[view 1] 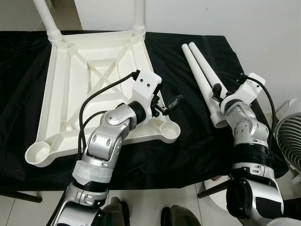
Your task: Building children table
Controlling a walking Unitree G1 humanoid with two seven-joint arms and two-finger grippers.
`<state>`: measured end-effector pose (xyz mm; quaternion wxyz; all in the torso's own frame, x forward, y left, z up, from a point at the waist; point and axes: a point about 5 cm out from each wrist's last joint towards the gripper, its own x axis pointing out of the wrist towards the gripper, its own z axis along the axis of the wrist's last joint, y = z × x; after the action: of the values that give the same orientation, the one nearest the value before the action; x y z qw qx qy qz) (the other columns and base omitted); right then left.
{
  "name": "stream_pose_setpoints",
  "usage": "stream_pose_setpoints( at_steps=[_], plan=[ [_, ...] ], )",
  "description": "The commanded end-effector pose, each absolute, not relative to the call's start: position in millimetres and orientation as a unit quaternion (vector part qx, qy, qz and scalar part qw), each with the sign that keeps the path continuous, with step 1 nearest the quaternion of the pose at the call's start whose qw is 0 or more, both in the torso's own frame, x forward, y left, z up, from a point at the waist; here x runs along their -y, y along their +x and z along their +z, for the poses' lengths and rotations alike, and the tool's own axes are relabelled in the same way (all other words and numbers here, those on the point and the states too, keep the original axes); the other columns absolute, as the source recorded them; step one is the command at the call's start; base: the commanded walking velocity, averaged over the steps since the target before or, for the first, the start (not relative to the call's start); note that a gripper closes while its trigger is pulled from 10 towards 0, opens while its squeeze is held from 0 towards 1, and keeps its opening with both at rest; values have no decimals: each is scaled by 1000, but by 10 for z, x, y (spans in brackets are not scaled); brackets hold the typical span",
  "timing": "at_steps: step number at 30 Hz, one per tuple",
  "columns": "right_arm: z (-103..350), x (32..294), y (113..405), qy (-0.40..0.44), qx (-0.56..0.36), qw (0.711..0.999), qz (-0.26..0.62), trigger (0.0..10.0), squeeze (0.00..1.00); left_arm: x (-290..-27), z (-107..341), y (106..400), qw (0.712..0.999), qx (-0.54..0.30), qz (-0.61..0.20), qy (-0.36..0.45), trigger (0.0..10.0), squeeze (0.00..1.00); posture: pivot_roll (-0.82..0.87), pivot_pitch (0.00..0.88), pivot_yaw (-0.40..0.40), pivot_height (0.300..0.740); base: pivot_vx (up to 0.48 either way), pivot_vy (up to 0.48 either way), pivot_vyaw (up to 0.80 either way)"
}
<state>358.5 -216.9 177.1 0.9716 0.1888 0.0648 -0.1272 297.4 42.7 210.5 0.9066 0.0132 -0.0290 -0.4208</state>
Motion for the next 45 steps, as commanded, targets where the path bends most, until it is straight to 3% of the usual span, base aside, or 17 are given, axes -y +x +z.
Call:
stream_pose_setpoints(
  at_steps=[1,7,12,16,20,21,24,27,45],
  plan=[
    [1642,2099,3560,203,-98,967,-116,10000,0,-453,2107,2998,924,26,-382,10,10000,0,-61,81,13,740,0,0,0],
    [1641,1989,3523,214,-103,967,-89,10000,0,-435,2113,2992,924,27,-382,9,10000,0,-66,86,13,740,0,0,0],
    [2011,1601,3319,217,29,973,72,10000,0,-369,2160,2989,922,35,-386,-3,10000,0,-78,97,16,740,0,0,0],
    [2246,1627,3254,223,104,965,95,10000,0,-333,2170,2984,919,36,-392,-9,10000,0,-85,102,20,740,0,0,0],
    [2434,1835,3266,242,158,956,59,10000,0,-290,2179,2980,917,37,-398,-13,10000,0,-90,109,23,740,0,0,0],
    [2434,1835,3266,242,158,956,59,10000,0,-290,2179,2980,917,37,-398,-13,10000,0,-90,109,23,740,0,0,0],
    [2226,2108,3410,193,88,975,-71,10000,0,-238,2191,2966,913,39,-405,-16,10000,0,-84,118,21,740,0,0,0],
    [2076,2200,3425,185,49,975,-116,10000,0,-221,2192,2952,913,40,-406,-16,10000,0,-81,120,21,740,0,0,0],
    [1662,2103,3460,234,-84,963,-106,10000,0,-243,2178,2923,913,35,-407,-18,10000,0,-73,126,18,740,0,0,0]
  ],
)
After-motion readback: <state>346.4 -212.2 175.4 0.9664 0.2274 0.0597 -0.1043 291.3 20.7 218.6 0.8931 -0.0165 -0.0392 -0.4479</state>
